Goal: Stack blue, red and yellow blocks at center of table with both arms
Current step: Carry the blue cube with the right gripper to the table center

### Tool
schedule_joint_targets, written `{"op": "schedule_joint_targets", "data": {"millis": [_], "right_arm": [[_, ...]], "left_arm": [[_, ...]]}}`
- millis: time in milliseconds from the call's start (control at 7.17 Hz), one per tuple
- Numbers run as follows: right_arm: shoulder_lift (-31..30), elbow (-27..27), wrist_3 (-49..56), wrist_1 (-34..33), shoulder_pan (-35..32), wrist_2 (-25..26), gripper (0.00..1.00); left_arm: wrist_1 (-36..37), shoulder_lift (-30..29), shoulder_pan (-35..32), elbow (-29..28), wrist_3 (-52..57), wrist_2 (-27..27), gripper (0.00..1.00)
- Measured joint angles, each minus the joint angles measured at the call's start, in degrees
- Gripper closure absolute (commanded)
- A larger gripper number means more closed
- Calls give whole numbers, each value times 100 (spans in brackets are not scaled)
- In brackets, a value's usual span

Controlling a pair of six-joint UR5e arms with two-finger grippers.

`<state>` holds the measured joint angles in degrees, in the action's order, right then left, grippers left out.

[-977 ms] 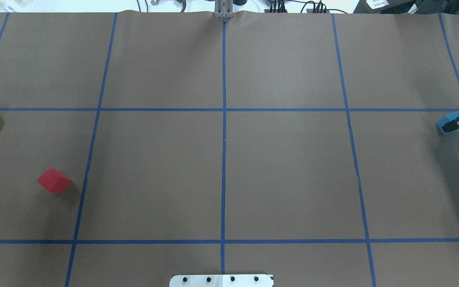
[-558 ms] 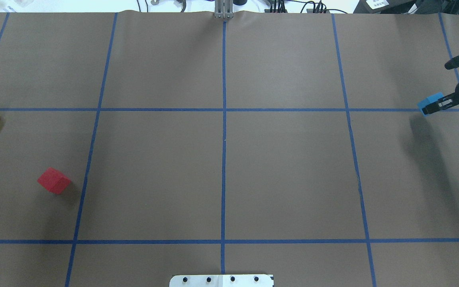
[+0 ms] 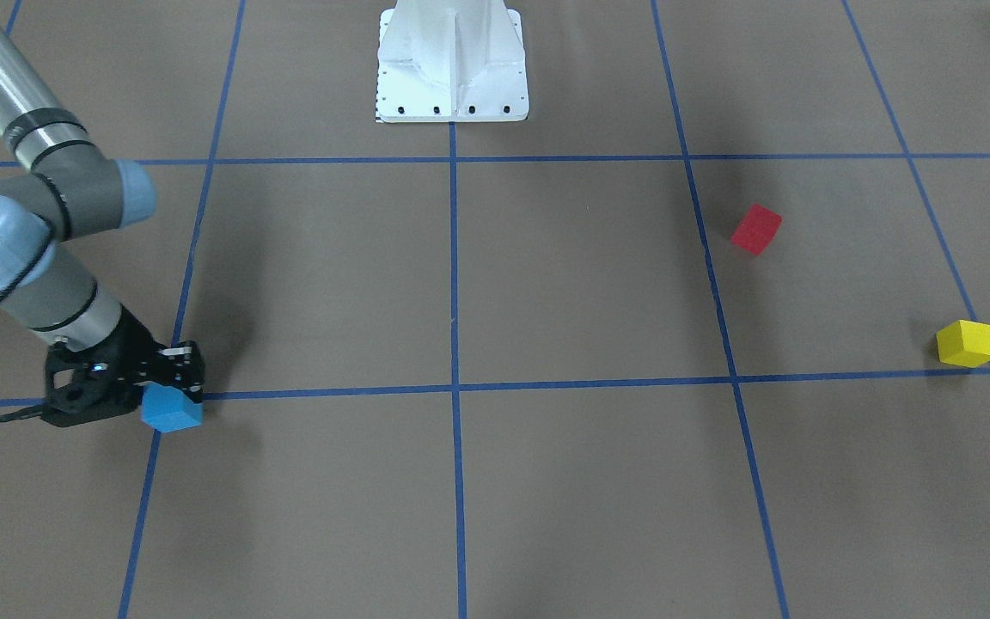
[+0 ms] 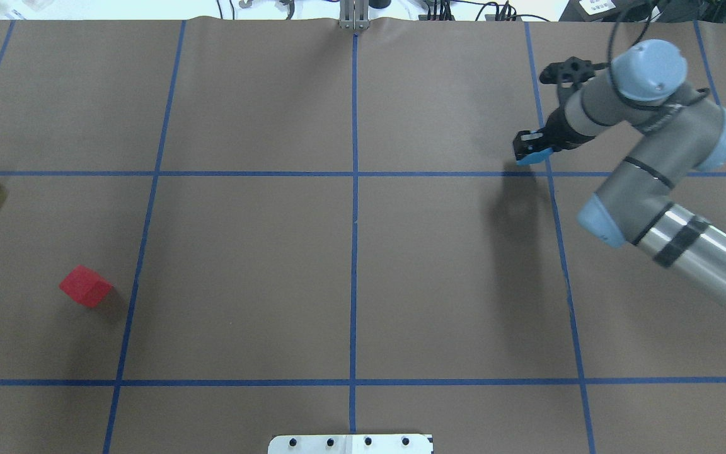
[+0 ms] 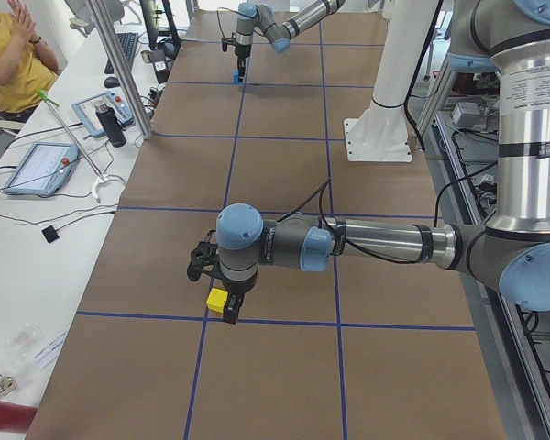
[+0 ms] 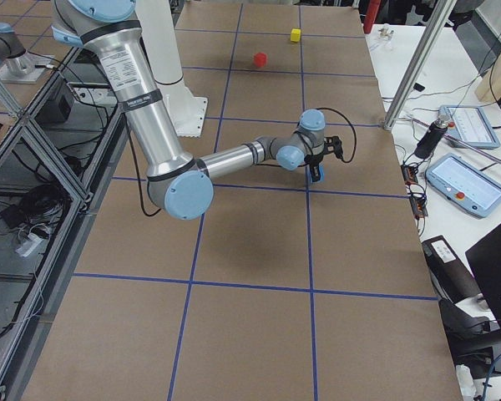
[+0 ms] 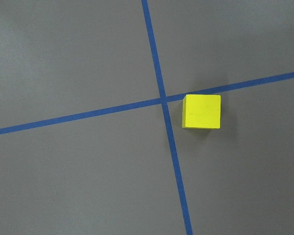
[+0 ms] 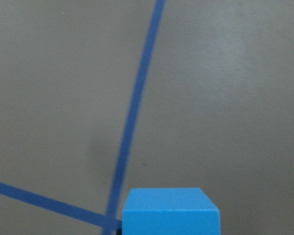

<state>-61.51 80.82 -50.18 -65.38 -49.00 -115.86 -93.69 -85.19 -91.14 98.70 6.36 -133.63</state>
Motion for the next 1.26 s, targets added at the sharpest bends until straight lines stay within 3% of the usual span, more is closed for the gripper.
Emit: {"op": "schedule_joint_targets", "data": {"millis": [140, 419, 558, 698, 837, 977, 1256], "right_arm": [[663, -33, -646, -667, 407, 347, 100], [1613, -292, -1660, -1203, 1118, 899, 97], [1999, -532, -1950, -1312, 1389, 1080, 76], [2267, -718, -2120, -1385, 1592, 1209, 69], [2384, -801, -2223, -1417, 1743, 1294, 50], [2423, -833, -2304, -1428, 1850, 1362, 1], [2426, -851, -2359, -1428, 2001, 1586, 0]], "left_arm": [[0, -1, 0, 0, -2, 2, 0], [2, 1, 0, 0, -3, -2, 0], [5, 2, 0, -1, -3, -4, 0], [7, 2, 0, -8, -3, -5, 0], [9, 5, 0, -13, -3, -3, 0], [9, 11, 0, -15, -3, -1, 0], [9, 17, 0, -16, -3, -4, 0]]}}
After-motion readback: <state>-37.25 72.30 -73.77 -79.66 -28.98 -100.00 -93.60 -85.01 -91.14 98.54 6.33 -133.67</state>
